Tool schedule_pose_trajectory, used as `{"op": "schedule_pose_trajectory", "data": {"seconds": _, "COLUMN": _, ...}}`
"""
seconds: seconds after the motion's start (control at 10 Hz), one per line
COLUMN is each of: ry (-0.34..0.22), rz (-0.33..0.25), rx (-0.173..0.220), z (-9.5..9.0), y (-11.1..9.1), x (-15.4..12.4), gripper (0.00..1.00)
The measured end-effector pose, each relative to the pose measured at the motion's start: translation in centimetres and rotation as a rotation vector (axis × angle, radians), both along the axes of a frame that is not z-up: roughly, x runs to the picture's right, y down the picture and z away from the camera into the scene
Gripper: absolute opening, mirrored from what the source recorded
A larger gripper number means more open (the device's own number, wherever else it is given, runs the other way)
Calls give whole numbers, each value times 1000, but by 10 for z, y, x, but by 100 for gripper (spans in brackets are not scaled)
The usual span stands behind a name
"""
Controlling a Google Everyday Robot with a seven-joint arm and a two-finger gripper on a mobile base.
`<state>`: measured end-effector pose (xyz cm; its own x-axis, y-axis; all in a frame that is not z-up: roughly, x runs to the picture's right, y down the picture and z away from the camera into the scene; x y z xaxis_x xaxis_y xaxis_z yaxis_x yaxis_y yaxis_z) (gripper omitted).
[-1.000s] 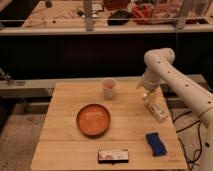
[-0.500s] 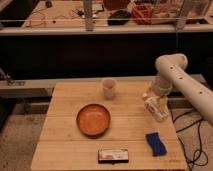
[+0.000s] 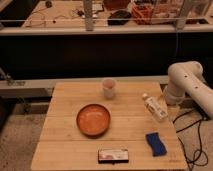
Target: Move the arm in a circular motion
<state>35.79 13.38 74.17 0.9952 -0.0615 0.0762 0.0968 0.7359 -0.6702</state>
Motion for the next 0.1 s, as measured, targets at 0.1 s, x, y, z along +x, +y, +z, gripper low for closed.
{"op": "schedule_pose_trajectory", "data": {"seconds": 0.1, "ry": 19, "rz": 14, "rx": -2, "z": -13, "y": 13, "x": 11, "gripper": 80}}
